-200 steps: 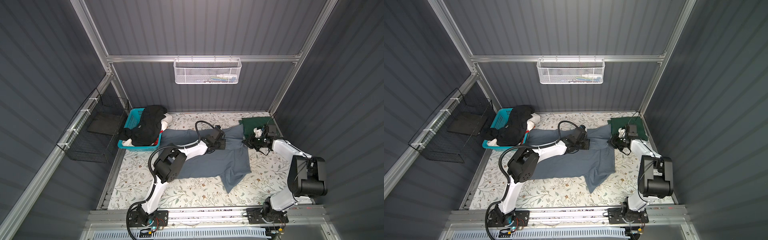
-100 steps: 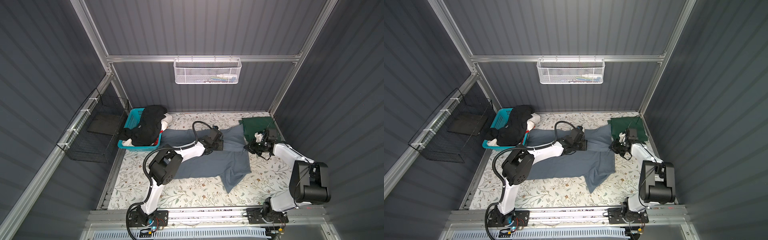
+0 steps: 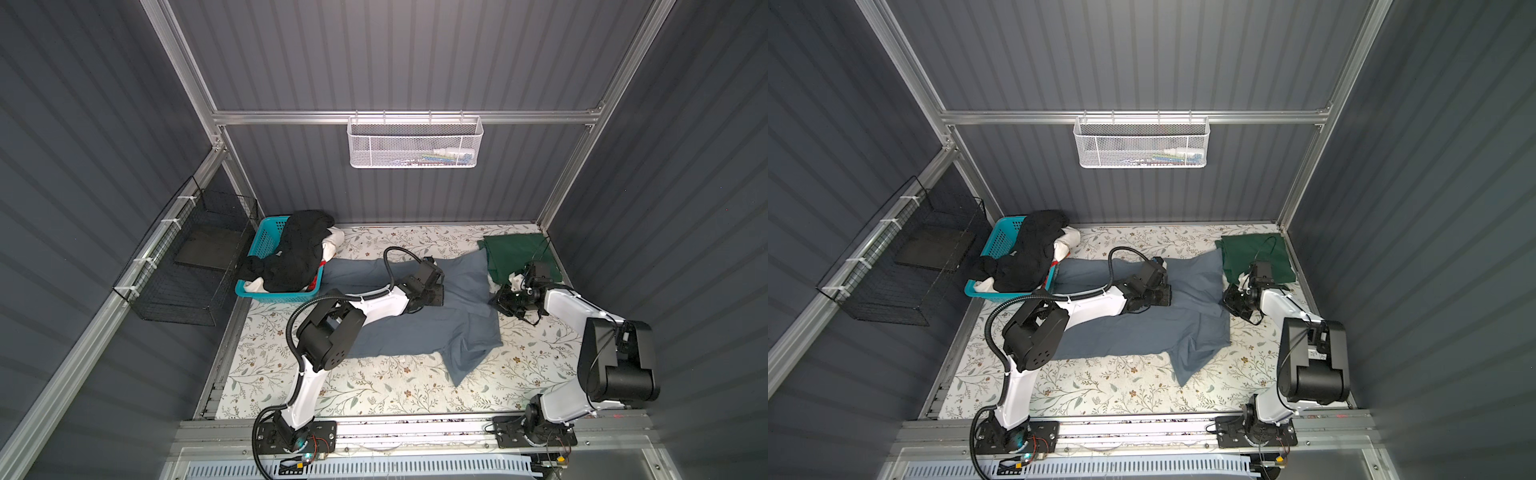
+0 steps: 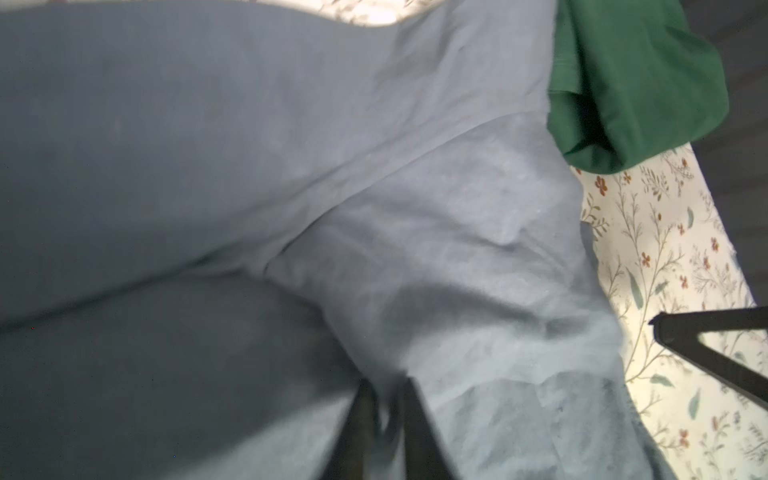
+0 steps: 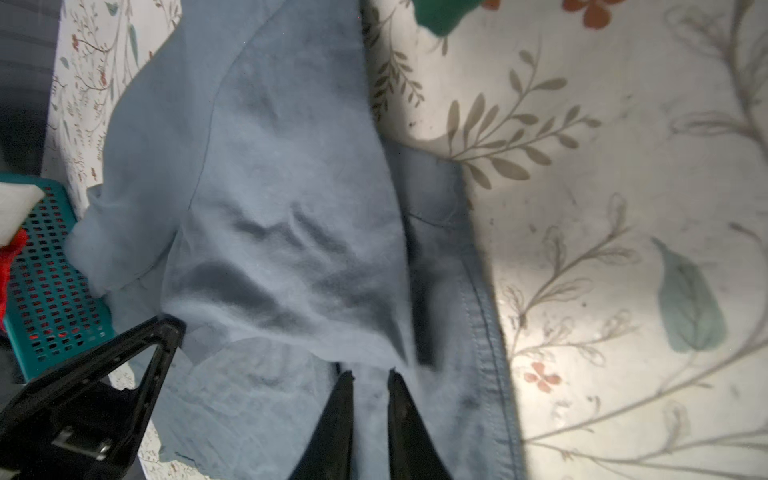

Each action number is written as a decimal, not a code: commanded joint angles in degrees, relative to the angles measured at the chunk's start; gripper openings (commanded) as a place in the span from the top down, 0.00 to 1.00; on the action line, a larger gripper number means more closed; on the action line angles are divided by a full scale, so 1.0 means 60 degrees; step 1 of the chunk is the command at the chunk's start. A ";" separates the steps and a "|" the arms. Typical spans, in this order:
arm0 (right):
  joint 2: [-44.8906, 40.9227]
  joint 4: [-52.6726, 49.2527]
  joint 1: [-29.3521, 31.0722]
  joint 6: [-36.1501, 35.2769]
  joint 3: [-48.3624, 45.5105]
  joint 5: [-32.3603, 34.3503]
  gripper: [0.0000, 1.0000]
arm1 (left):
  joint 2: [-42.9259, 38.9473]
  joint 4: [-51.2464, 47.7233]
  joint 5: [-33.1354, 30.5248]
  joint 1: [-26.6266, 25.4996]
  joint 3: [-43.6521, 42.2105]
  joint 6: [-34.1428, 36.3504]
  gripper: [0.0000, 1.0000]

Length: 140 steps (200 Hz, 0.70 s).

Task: Fold and stack the t-shirts

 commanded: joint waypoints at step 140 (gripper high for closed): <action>-0.5602 -0.2710 -0.0025 0.0341 -0.2045 0.1567 0.13 | -0.5973 -0.1012 -0.3151 -0.0071 -0.4410 -0.0402 0.00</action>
